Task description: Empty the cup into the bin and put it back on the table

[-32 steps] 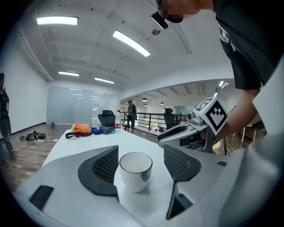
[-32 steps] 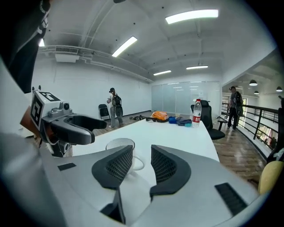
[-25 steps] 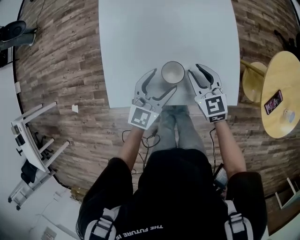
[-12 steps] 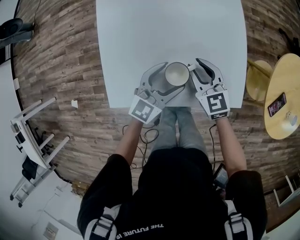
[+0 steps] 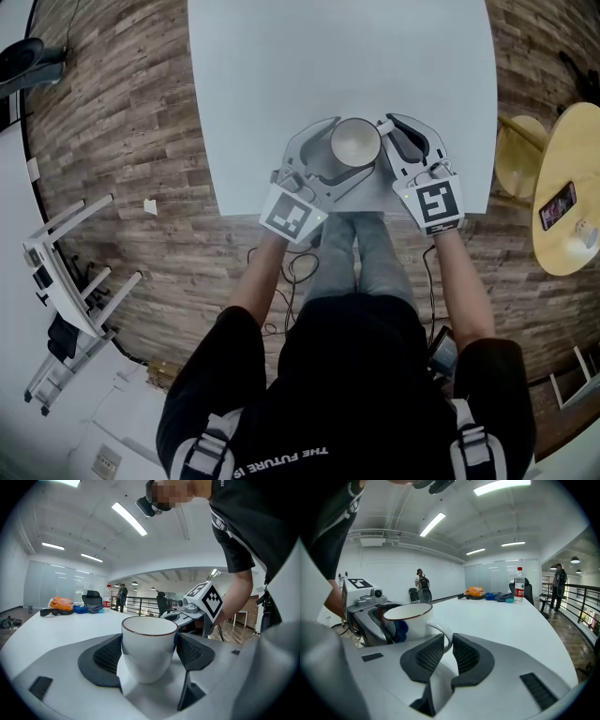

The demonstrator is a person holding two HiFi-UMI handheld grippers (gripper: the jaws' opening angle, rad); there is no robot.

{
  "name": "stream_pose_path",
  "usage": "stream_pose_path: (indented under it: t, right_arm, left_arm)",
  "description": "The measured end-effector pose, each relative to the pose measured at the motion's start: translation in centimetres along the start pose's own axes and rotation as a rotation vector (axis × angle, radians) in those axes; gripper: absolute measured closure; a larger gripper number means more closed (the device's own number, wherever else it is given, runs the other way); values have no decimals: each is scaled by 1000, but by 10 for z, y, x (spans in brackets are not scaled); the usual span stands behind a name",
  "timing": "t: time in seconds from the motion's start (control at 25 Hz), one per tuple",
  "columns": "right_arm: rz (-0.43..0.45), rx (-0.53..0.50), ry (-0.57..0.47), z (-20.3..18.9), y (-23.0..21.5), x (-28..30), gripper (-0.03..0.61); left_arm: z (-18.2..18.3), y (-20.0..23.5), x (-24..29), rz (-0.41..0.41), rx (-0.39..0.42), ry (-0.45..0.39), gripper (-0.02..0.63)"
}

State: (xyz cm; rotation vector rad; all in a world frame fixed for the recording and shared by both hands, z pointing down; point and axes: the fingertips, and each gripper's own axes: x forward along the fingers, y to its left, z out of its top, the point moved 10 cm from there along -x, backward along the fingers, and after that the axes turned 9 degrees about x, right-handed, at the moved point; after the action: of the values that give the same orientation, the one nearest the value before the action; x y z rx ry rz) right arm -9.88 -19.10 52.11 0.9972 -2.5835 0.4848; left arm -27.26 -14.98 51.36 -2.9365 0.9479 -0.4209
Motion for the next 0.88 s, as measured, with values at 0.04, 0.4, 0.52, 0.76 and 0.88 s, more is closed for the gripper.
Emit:
stream_pose_path:
  t: [0.04,0.4,0.52,0.76,0.88]
  right_arm:
    - [3,14,0,0,0,1,512]
    - [-7,137,-46,28,9,-21,533]
    - [-25,214,-97,57,21,-48,534]
    - [-59,350,-172,126,53,-121,532]
    - [-74,327,-217,144,63,-158,532]
  left_arm:
    - [0,1,0,0,-2,0,256]
    - [31,-1,-14,20,-50,-65,258]
    - [72,-5,-27,26,-55,-125,258]
    - [160,-24,-57,16,-61,-225,256]
    - [194,-39,-64,-14,-28,-240,258]
